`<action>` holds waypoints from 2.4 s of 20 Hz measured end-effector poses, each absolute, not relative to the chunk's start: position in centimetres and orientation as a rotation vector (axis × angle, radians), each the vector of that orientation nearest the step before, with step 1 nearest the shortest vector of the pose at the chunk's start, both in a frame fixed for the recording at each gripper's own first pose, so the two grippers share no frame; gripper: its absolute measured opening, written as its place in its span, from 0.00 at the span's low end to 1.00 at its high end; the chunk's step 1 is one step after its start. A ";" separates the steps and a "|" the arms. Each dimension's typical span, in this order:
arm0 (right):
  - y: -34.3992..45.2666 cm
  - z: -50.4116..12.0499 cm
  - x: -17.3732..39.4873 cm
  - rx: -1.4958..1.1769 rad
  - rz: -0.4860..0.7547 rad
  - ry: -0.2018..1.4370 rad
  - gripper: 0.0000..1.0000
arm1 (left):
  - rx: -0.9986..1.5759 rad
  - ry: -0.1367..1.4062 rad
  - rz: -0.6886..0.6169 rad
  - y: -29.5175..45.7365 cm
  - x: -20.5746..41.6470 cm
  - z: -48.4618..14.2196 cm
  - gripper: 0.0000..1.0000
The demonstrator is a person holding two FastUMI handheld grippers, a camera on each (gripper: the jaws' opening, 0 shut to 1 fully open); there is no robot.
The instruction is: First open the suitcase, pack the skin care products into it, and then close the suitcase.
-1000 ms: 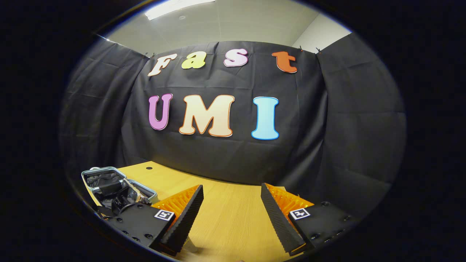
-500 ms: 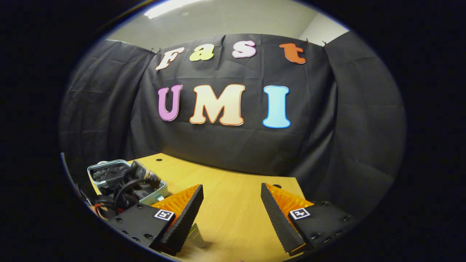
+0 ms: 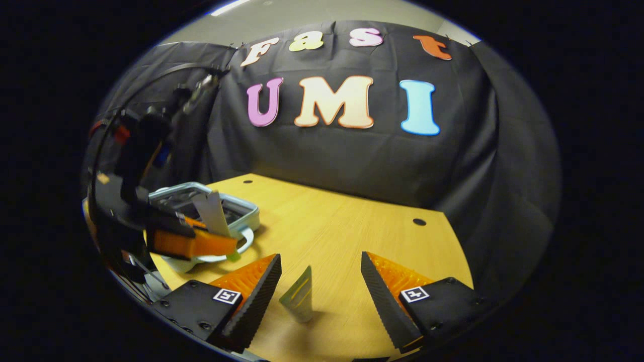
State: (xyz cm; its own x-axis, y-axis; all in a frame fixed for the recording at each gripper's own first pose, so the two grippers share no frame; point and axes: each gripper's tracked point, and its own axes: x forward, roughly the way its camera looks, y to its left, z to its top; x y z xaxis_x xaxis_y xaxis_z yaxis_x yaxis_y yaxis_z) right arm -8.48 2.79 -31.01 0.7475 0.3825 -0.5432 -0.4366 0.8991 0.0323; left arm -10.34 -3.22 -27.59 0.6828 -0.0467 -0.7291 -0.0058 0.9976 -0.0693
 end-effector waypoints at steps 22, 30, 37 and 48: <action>5.6 -38.2 -12.1 -0.062 0.589 0.819 0.17 | -0.027 0.859 0.157 4.0 -13.8 -26.0 0.13; 11.7 -31.4 -10.0 0.027 0.632 0.782 0.16 | 0.021 0.955 0.221 8.2 -15.3 -27.7 0.13; 20.9 -27.8 -10.7 0.081 0.654 0.813 0.16 | 0.005 1.175 0.216 15.2 -18.8 -31.5 0.13; 30.5 -30.0 -14.5 0.094 0.521 1.031 0.16 | -0.101 1.308 -0.001 17.0 -19.6 -36.3 0.17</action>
State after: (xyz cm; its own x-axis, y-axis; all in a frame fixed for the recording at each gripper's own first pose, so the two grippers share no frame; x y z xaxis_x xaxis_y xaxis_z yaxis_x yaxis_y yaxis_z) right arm -14.55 30.47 -29.99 0.4045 0.4552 -0.7932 -0.3689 0.8748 0.3139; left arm -19.60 17.05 -36.29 0.2607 -0.0578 -0.9637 -0.0560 0.9956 -0.0749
